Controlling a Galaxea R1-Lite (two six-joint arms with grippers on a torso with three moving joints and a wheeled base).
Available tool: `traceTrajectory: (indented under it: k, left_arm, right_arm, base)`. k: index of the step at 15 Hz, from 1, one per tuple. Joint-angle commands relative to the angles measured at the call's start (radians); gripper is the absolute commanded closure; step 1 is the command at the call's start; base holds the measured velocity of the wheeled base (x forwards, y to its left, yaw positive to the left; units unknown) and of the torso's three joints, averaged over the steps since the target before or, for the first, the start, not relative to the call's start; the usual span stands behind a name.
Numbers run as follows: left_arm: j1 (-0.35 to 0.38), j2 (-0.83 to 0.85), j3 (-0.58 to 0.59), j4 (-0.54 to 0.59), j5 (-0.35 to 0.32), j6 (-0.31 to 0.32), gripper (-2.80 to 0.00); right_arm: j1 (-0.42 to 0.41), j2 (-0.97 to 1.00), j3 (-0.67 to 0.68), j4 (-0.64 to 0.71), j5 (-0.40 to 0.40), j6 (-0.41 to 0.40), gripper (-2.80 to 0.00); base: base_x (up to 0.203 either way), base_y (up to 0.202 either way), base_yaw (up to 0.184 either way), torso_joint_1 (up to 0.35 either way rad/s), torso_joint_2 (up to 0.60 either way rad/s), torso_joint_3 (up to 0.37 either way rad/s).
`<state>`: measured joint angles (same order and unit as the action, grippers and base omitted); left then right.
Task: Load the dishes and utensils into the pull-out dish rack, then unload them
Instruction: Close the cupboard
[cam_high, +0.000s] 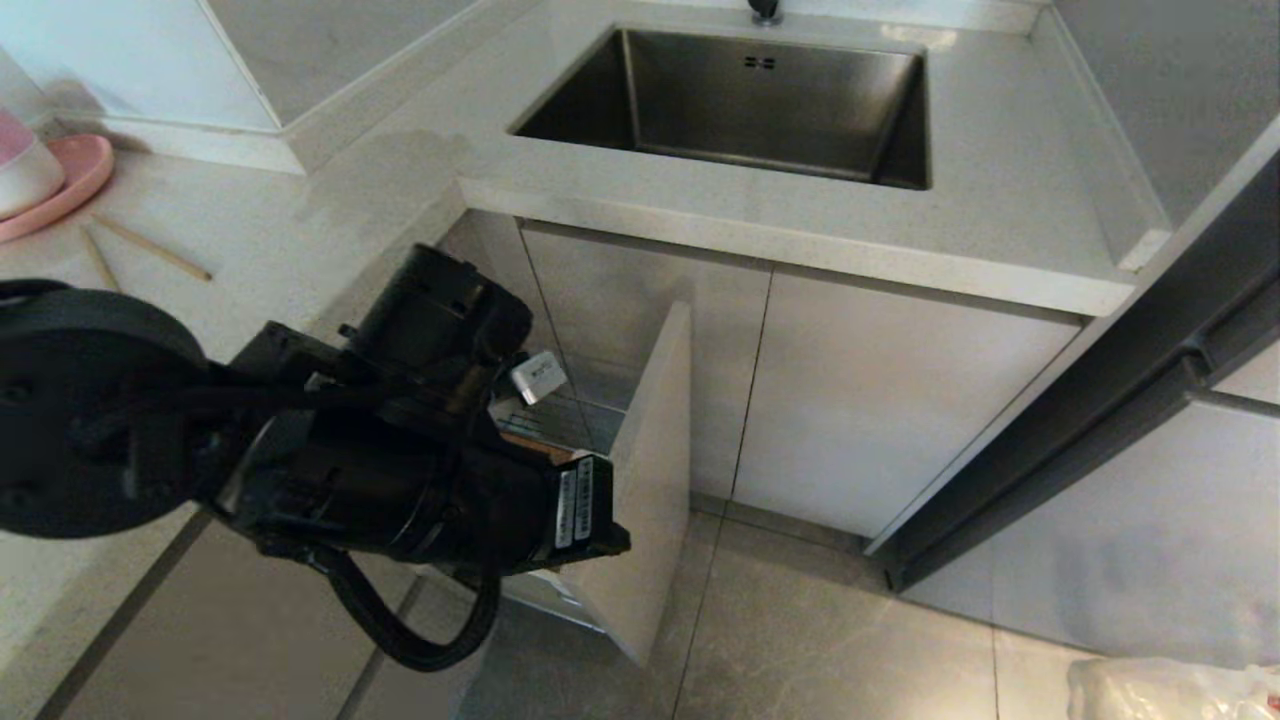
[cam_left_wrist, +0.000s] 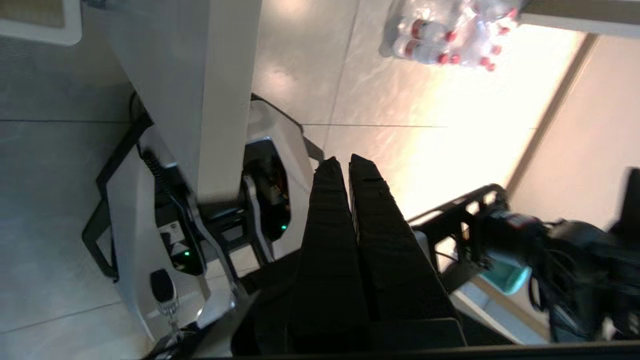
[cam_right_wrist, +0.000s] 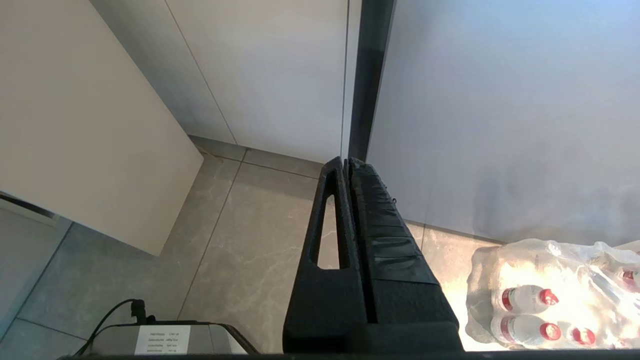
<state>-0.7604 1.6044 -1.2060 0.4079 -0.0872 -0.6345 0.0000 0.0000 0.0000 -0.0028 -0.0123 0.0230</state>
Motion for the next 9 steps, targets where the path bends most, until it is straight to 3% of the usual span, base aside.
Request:
traceTrajectory:
  k: [1,9]
  left_arm:
    - [0.001,0.051,0.002,-0.005,0.004,-0.004,0.0]
    - [0.009,0.097,0.009,-0.027,0.091,0.021,0.0]
  right_arm:
    - [0.0,0.0,0.0,0.0,0.0,0.0,0.0]
    - [0.0,0.002,0.0,0.0,0.0,0.0,0.0]
  base:
    - [0.0,0.0,0.0,0.0,0.0,0.0]
    - [0.0,0.0,0.0,0.0,0.0,0.0]
